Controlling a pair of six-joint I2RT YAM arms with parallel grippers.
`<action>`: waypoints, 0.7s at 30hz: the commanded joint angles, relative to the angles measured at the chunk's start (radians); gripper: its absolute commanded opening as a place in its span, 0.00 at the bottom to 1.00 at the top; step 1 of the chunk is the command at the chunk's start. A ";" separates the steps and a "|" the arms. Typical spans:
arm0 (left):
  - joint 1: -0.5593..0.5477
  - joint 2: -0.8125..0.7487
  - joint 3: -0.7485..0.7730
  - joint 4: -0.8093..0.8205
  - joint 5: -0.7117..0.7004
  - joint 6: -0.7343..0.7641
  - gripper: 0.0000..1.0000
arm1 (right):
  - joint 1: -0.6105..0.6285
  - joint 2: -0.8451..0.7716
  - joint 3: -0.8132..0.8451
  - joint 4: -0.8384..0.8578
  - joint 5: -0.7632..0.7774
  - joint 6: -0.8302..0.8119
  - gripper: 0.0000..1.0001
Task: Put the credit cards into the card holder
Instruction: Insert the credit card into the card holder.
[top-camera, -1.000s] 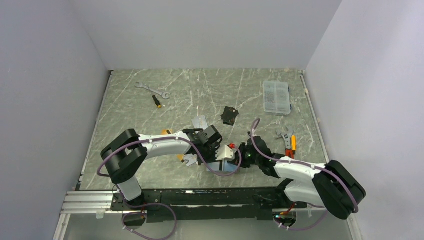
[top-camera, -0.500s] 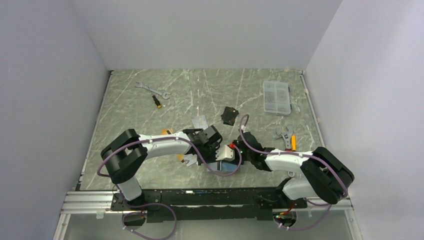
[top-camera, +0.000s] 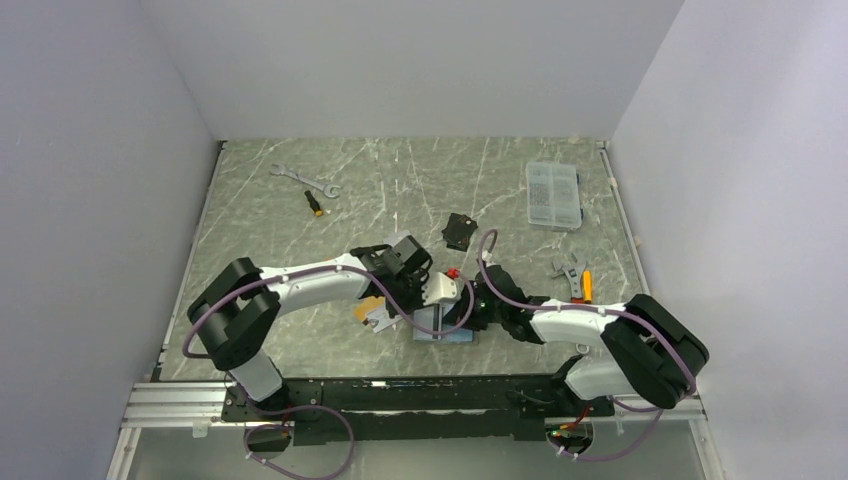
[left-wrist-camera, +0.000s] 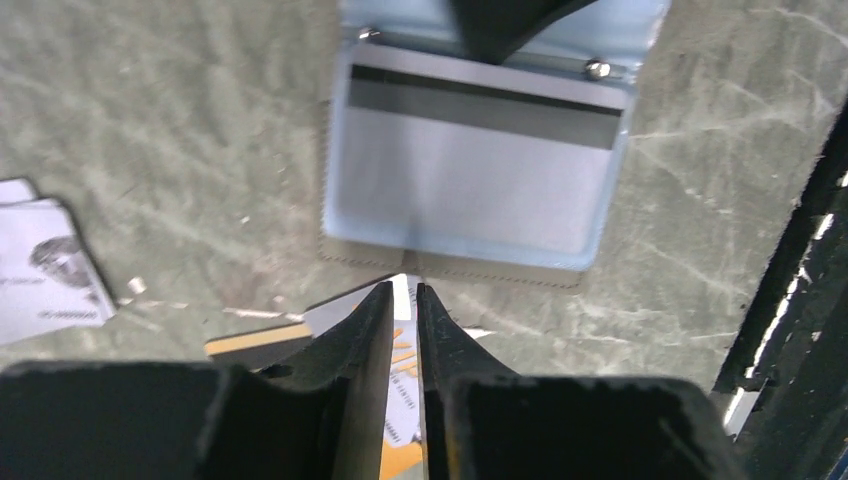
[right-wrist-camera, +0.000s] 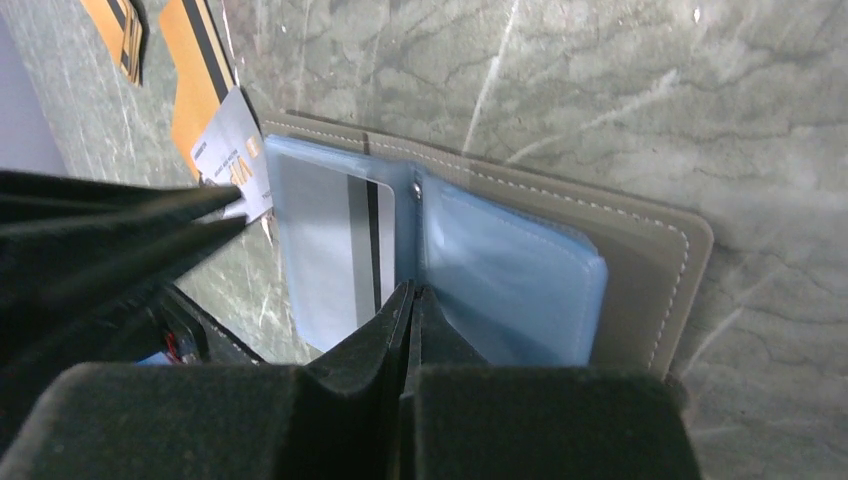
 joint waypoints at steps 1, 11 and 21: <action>0.025 -0.061 -0.016 0.020 0.007 0.009 0.20 | 0.001 -0.037 -0.032 0.006 0.006 0.005 0.00; 0.000 0.035 -0.010 0.057 0.024 -0.020 0.14 | 0.007 -0.018 0.012 0.001 -0.011 -0.010 0.00; -0.025 0.044 -0.027 0.062 0.046 -0.025 0.09 | 0.037 0.032 0.053 0.035 -0.048 -0.030 0.00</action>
